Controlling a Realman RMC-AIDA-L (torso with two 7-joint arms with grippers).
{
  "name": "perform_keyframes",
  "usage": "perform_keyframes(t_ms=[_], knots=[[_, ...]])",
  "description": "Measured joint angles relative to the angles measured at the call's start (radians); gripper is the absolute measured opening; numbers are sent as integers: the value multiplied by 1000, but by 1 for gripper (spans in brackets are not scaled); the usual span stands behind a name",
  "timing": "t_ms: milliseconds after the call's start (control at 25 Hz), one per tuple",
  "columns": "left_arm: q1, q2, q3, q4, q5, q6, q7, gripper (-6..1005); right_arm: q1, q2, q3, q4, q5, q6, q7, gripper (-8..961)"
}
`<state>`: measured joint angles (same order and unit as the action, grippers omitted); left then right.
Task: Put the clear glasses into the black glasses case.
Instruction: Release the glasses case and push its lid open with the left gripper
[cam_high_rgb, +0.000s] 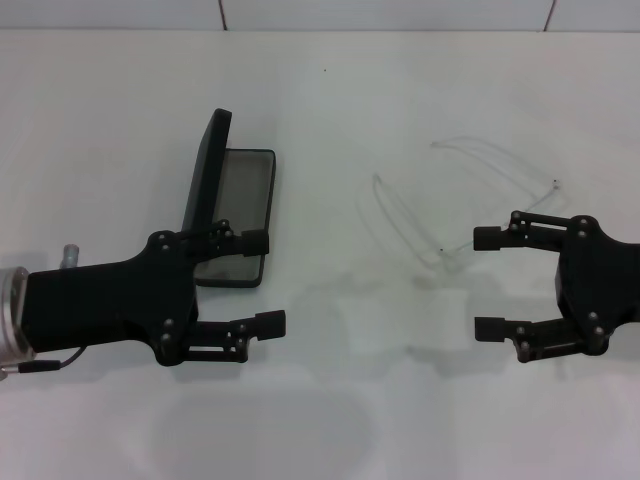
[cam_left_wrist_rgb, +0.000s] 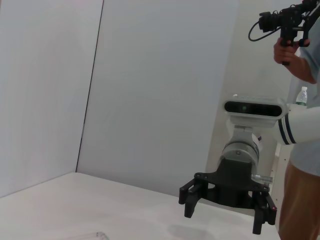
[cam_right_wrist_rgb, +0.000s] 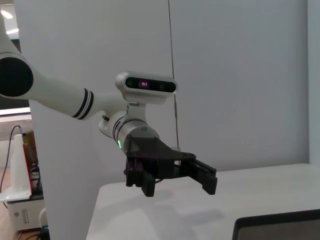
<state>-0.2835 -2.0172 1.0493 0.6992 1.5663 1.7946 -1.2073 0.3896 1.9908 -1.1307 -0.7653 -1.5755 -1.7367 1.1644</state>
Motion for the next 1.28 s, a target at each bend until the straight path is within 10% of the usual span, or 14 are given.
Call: perform_keyframes(t_ms=[680,1040,1280], knots=[[7,-21,-71,15,-27,2,-34,832,-9,20,0,5,7,2,-6,873],[-68,-36,-307,381,0,-72,-688,801,2,26,-3,41,16,-3,1,873],[-190,-24,-299,734,400,-183,-1175,797,-2,30,-4,69,45,-6,-7,873]])
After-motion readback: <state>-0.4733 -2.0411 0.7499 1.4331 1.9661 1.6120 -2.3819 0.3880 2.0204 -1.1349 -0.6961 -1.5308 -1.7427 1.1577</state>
